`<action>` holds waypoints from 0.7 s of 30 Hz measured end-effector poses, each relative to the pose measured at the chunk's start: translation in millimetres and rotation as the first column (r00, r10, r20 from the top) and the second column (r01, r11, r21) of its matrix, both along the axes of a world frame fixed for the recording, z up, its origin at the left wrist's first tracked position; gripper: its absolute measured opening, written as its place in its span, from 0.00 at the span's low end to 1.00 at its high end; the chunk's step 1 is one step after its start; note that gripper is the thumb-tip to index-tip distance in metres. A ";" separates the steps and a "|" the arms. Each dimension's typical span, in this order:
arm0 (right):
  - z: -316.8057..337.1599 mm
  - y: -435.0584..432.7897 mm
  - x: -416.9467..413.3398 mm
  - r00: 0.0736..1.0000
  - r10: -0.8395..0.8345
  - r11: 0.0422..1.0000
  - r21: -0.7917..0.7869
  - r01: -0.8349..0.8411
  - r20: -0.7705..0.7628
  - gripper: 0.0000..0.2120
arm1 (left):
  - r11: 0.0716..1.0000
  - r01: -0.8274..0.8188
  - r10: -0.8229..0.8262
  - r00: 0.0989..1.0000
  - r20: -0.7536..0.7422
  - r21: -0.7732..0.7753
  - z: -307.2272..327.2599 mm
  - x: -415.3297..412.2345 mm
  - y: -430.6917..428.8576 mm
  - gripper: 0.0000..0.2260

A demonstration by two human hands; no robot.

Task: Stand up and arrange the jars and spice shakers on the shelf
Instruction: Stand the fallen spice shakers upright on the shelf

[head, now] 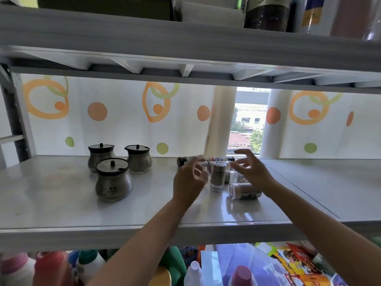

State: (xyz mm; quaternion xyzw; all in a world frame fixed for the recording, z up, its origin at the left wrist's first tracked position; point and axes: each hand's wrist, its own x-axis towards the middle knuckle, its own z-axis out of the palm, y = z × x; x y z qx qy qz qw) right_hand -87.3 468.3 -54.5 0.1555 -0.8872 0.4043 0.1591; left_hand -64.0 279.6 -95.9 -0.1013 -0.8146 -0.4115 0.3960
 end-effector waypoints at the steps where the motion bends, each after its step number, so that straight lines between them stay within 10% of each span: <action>1: 0.8 8.7 2.2 0.998 -0.055 0.997 -0.054 0.056 0.012 0.19 | 1.000 -0.013 0.012 0.998 -0.069 -0.021 -0.3 1.6 1.2 0.11; 10: -34.9 65.7 19.5 0.967 -0.208 0.971 -0.091 0.223 0.150 0.15 | 0.810 0.088 -0.195 0.973 -0.125 -0.580 -10.1 11.9 52.5 0.13; 21: -50.0 63.8 25.3 0.987 -0.057 0.987 -0.140 0.078 0.147 0.21 | 0.756 0.044 0.071 0.986 0.149 -0.653 -4.5 11.7 87.0 0.16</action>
